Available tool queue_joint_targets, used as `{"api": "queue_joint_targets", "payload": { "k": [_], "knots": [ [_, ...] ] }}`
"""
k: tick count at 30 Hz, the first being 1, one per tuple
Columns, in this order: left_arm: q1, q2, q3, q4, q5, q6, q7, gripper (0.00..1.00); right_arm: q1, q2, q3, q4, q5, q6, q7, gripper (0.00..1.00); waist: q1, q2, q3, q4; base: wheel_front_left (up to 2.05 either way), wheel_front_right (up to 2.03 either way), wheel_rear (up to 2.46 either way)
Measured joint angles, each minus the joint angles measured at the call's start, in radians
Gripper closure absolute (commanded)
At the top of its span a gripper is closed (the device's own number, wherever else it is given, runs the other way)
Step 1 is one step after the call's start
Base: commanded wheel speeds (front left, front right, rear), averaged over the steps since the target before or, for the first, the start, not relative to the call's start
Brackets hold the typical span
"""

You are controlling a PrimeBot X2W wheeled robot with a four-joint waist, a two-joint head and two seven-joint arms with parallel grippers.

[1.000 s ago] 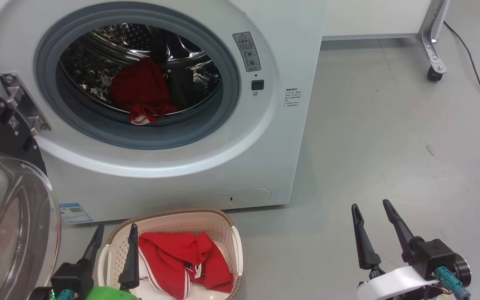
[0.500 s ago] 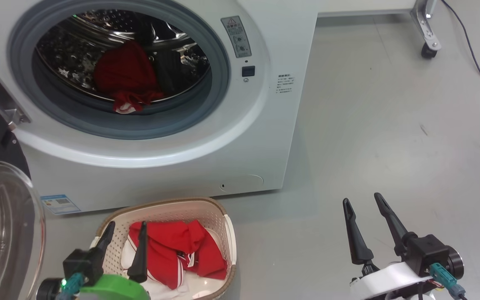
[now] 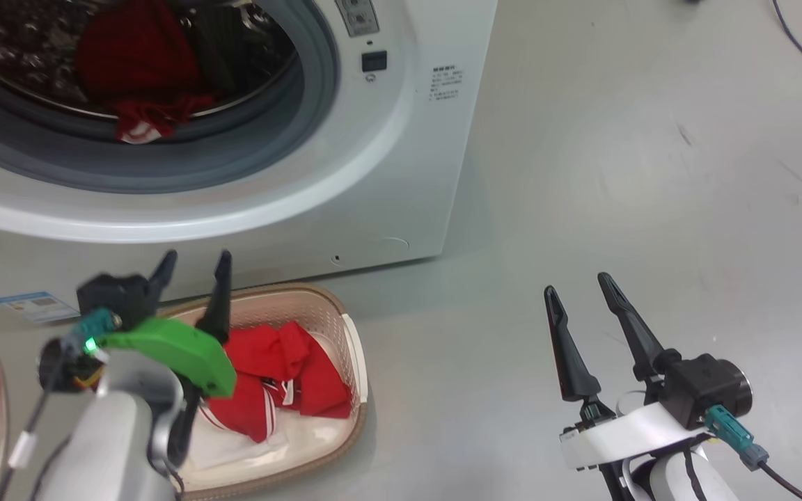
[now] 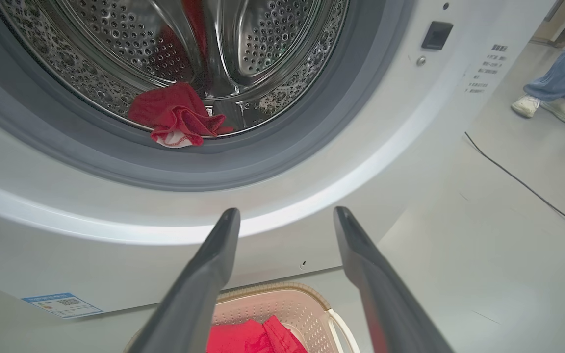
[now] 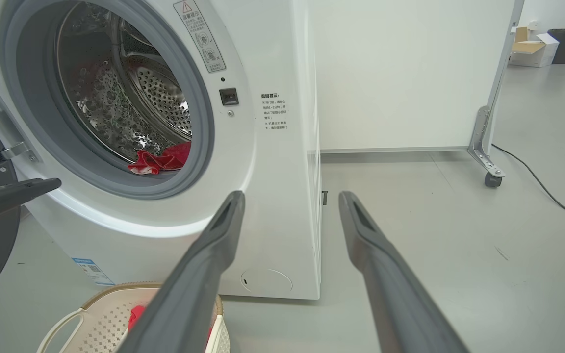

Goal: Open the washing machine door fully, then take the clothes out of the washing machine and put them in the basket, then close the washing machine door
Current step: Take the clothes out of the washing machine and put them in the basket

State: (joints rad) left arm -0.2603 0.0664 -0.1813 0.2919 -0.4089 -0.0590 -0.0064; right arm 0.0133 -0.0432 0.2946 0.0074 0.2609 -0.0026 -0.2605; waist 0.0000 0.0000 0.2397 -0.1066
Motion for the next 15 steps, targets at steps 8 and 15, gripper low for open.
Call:
{"api": "queue_joint_targets", "payload": {
  "k": [8, 15],
  "knots": [
    [-0.206, 0.08, 0.032, 0.051, -0.016, -0.017, 0.143, 0.0, -0.069, -0.001, 0.042, -0.024, 0.037, -0.01, 0.0, 0.0, 0.0, 0.0, 0.101, -0.05, 0.0, 0.0, 0.0],
    [-0.369, 0.168, 0.057, 0.105, -0.041, -0.027, 0.285, 0.0, -0.116, -0.002, 0.074, -0.035, 0.076, -0.028, 0.0, 0.0, 0.0001, 0.0, 0.178, -0.109, 0.0, 0.0, 0.0]
  ]
}}
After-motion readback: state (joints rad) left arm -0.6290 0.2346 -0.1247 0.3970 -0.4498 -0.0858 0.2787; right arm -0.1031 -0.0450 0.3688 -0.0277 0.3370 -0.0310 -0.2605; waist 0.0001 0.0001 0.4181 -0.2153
